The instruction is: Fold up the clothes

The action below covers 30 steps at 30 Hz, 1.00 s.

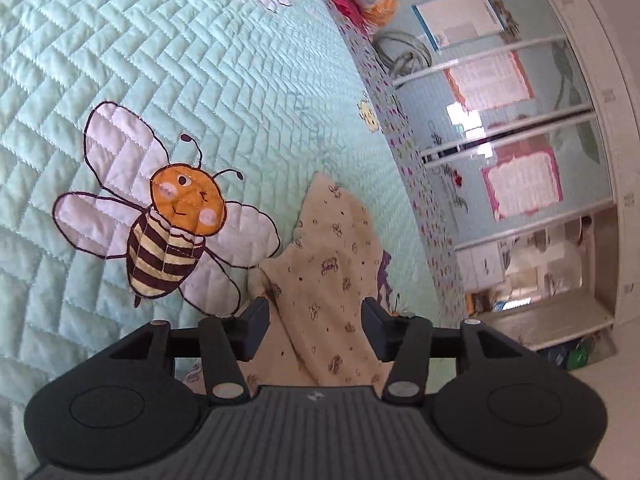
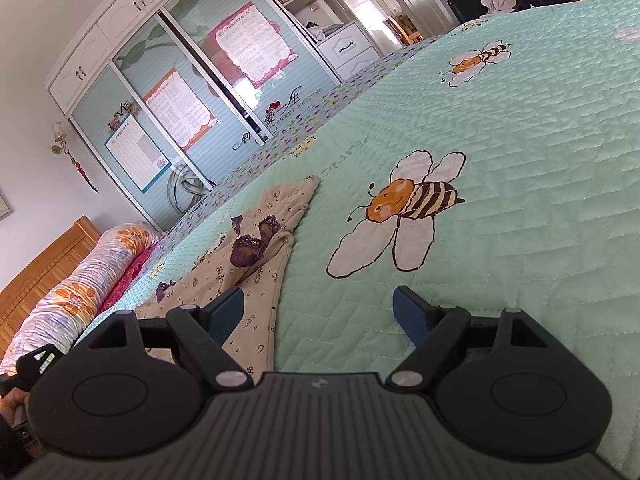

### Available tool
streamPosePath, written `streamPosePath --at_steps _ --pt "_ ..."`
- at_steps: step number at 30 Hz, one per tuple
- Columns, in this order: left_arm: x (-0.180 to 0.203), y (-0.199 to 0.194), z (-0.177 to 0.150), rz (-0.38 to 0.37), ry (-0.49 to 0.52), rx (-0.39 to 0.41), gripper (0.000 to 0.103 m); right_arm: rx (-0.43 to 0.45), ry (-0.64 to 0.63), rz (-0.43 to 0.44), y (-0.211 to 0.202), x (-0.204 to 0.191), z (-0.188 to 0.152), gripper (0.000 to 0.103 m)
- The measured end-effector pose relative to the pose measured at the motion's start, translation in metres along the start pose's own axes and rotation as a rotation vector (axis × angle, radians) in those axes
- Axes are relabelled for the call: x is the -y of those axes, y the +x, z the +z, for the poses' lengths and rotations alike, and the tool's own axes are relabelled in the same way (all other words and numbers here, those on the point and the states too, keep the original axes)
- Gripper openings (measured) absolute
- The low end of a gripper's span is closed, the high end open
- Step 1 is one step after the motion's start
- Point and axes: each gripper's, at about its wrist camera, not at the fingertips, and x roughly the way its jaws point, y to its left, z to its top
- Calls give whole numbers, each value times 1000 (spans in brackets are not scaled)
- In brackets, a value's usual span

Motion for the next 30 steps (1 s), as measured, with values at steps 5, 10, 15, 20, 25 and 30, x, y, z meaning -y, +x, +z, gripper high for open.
streamPosePath --at_steps 5,10,15,20,25,30 --pt "10 -33 -1 46 275 -45 52 -18 -18 -6 -9 -21 14 77" --pt "8 -53 13 34 448 30 52 -89 -274 206 18 -115 50 77" --pt "10 -33 7 -49 514 11 52 -218 -531 110 101 -192 44 54" --pt "10 -3 0 -116 568 -44 52 -354 -707 -136 160 -184 -2 12" --pt "-16 15 4 -131 511 -111 52 -332 -586 -186 140 -153 19 10" --pt "-9 12 1 -124 558 -98 52 -289 -626 -191 154 -182 50 9"
